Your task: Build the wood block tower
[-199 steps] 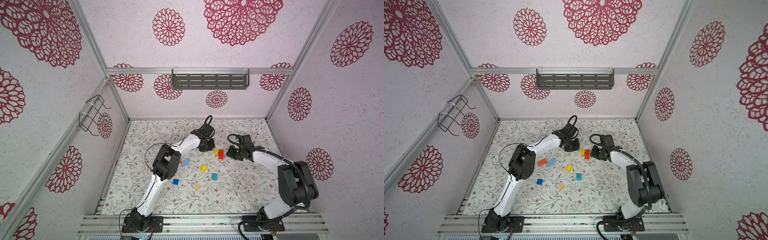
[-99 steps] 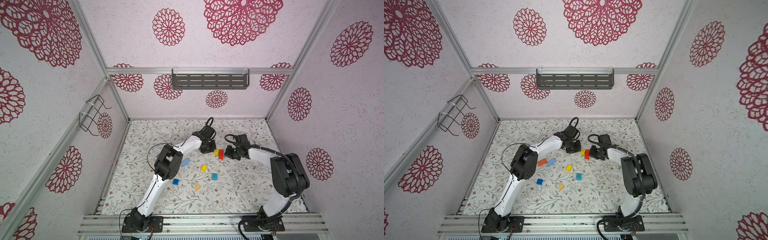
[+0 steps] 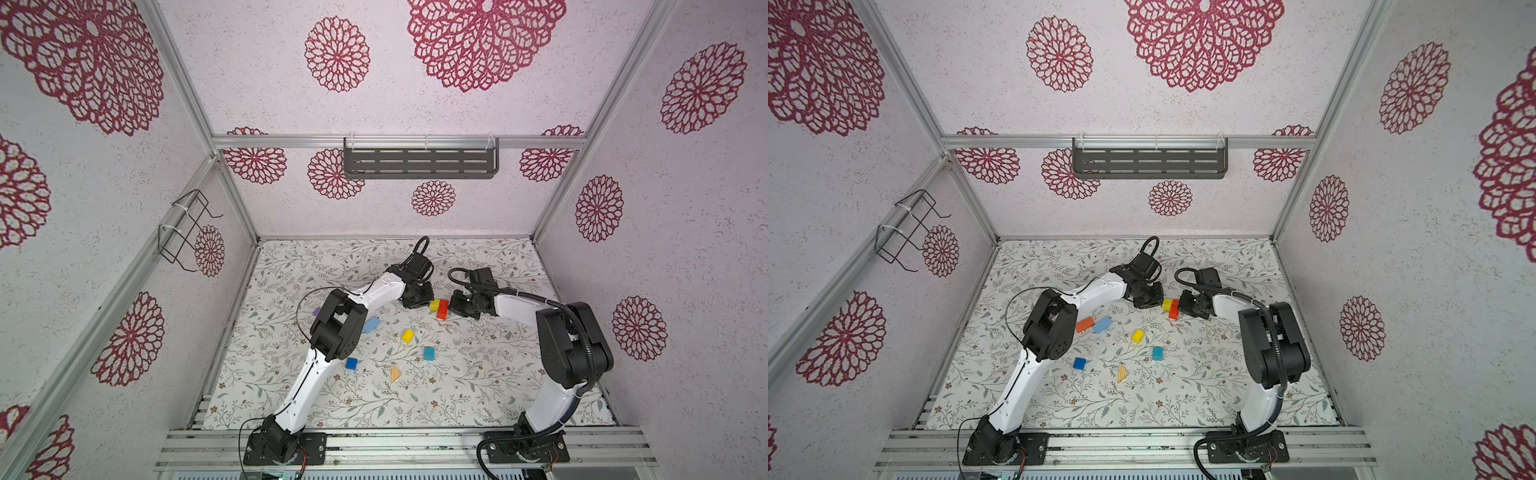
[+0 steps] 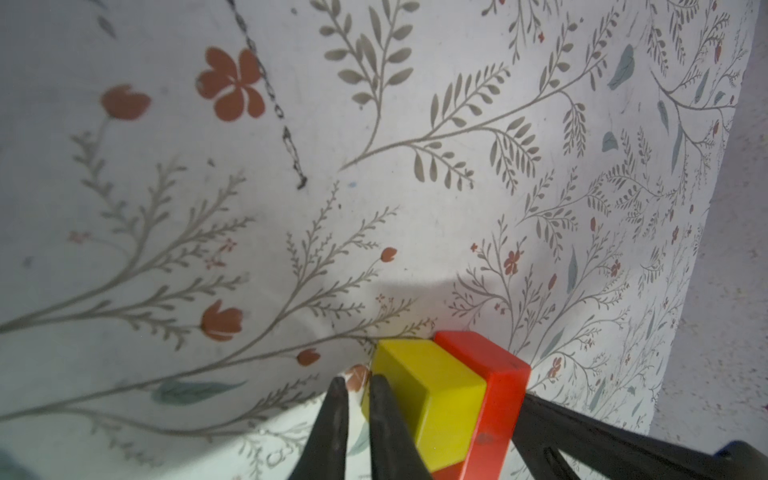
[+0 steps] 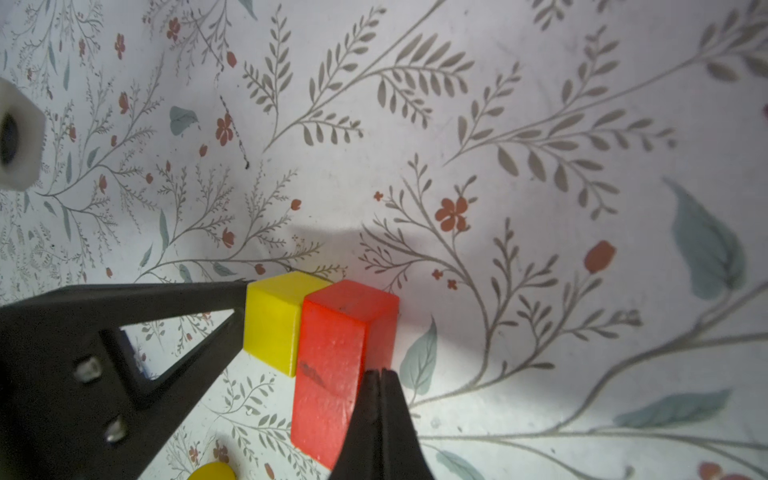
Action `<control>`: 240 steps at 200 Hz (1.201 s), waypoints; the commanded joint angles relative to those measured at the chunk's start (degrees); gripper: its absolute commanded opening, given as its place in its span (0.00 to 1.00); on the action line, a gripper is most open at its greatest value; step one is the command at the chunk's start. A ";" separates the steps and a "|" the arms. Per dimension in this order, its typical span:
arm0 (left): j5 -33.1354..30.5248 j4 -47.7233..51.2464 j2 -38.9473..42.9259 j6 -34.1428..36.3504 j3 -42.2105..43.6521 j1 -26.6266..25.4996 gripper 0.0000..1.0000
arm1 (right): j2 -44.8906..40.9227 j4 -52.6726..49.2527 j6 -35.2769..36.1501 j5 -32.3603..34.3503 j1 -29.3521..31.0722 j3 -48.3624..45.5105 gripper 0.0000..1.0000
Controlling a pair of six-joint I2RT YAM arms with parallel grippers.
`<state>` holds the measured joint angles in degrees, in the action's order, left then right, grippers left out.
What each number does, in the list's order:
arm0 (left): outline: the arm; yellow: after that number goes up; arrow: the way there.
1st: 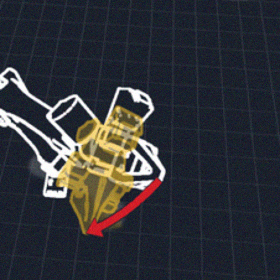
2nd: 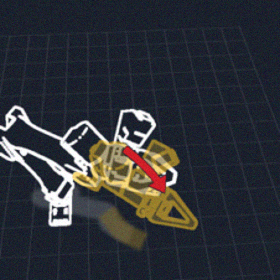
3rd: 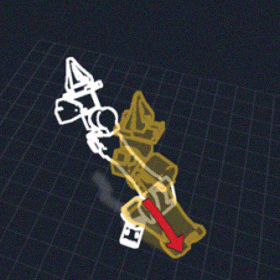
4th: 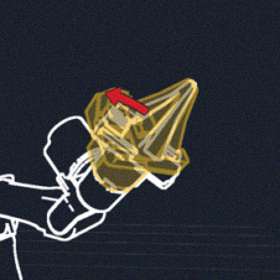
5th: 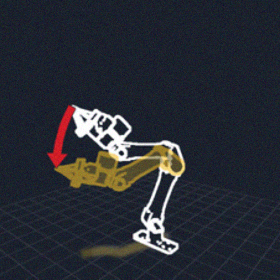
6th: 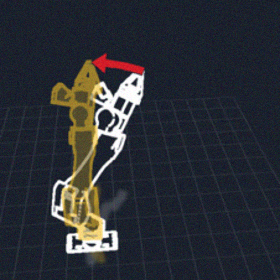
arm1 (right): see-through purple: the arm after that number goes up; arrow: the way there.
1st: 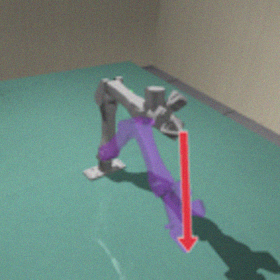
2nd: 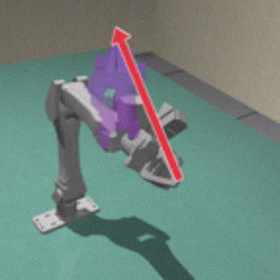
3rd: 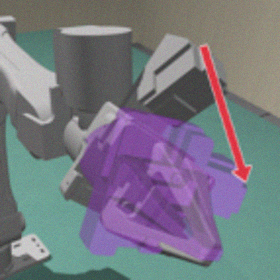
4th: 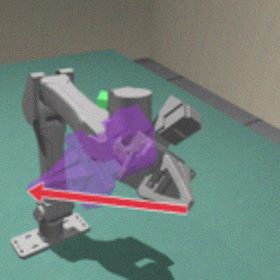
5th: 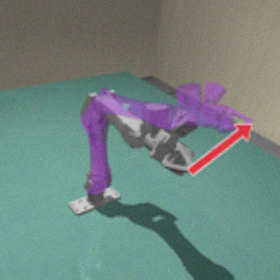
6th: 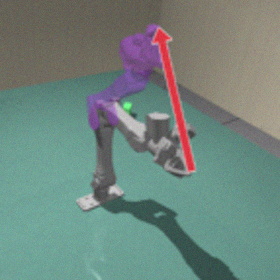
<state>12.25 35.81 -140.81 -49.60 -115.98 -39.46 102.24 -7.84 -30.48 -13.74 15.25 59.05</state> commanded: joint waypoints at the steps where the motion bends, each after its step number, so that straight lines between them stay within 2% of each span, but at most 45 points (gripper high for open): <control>1: -1.80 0.68 1.91 0.31 0.27 -0.04 0.18 | -3.14 -1.96 1.63 2.58 -0.04 1.68 0.00; 28: -4.07 1.65 5.28 1.56 2.05 0.34 0.24 | -6.11 -5.11 2.48 4.36 0.13 2.03 0.15; 53: -6.45 2.04 9.91 2.80 5.27 0.77 0.34 | -9.43 -8.75 3.46 6.07 1.10 1.86 0.28; 62: -7.30 2.05 11.99 3.31 6.92 0.86 0.44 | -10.92 -10.22 3.95 6.96 1.79 1.65 0.32; 69: -7.90 1.98 13.61 3.81 8.14 0.96 0.56 | -11.96 -11.52 4.39 8.10 2.52 1.53 0.36; 75: -8.39 1.87 15.04 4.30 9.50 0.97 0.61 | -13.11 -12.69 4.72 9.25 3.22 1.43 0.40; 89: -10.07 2.04 18.40 4.99 12.48 0.96 0.68 | -15.66 -15.32 5.14 11.66 5.33 0.93 0.47; 109: -11.70 1.43 23.77 5.23 18.19 0.83 0.75 | -18.96 -19.21 4.97 14.33 8.55 0.39 0.52; 115: -12.23 1.13 25.47 5.22 20.26 0.75 0.88 | -19.81 -20.40 4.84 15.15 9.47 0.29 0.53; 124: -13.32 0.69 27.64 5.15 23.22 0.55 1.00 | -20.88 -22.23 4.52 16.32 11.26 0.28 0.54; 129: -13.93 0.46 30.65 5.07 24.96 0.47 0.97 | -21.55 -23.08 4.26 17.00 12.17 0.24 0.55; 161: -18.31 -1.20 40.17 4.38 36.58 -0.94 0.97 | -25.67 -25.72 0.03 19.55 17.41 -1.57 0.61; 167: -19.20 -1.29 41.92 4.10 38.65 -1.27 0.97 | -26.35 -25.97 -1.31 20.25 18.45 -2.14 0.71; 174: -20.14 -1.27 43.95 3.68 41.05 -1.69 0.97 | -27.09 -26.24 -3.41 21.42 19.65 -2.88 0.75; 221: -25.27 0.72 55.02 0.20 53.92 -3.76 0.97 | -27.54 -27.06 -12.32 26.79 28.07 -6.20 0.73; 240: -26.00 1.33 59.06 -0.54 57.98 -4.40 0.97 | -25.44 -26.75 -15.60 28.50 31.62 -6.74 0.69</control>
<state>-10.17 36.16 -86.15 -47.53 -61.60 -42.78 75.57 -33.36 -39.29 9.98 43.44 52.53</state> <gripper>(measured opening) 0.974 0.706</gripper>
